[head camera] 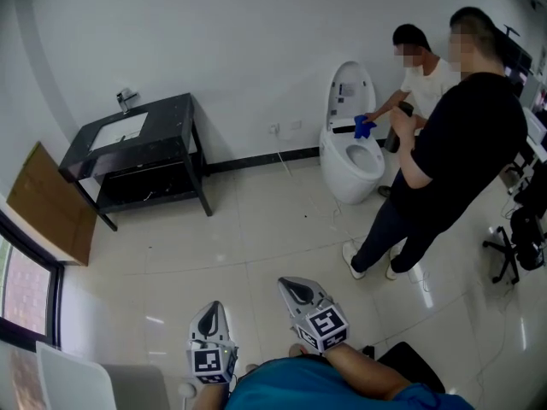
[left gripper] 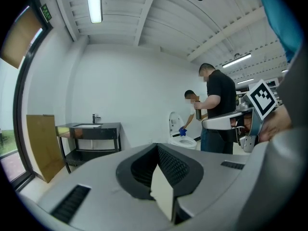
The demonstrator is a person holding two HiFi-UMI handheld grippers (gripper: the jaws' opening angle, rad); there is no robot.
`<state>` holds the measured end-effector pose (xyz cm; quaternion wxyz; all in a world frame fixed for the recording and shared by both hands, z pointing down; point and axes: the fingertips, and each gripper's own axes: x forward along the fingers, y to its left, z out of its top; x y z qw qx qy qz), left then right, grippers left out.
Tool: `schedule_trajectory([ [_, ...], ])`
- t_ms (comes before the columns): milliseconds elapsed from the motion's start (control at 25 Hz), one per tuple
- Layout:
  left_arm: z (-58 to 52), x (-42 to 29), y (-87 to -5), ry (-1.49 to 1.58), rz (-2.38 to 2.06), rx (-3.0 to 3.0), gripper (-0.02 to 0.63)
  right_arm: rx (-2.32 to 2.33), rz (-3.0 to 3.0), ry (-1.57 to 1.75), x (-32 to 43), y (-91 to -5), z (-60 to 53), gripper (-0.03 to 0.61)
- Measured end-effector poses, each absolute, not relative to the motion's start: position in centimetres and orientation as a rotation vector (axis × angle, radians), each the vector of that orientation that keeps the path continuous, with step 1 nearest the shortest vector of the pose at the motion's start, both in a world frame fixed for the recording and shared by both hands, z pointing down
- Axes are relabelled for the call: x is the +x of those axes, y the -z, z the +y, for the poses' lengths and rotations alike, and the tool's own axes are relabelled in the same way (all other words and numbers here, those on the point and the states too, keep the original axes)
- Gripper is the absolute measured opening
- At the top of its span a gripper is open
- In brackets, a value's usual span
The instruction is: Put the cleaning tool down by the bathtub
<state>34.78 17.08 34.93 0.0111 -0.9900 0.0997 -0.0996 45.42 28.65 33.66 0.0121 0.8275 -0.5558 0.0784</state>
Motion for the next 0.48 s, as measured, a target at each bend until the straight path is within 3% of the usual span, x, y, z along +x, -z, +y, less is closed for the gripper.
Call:
schedule_trajectory([
  [480, 17.2, 36.7, -36.2, 0.345, 0.23, -3.107, -0.006, 2.598, -1.678, -0.303, 47.0, -35.1, 28.4, -0.005],
])
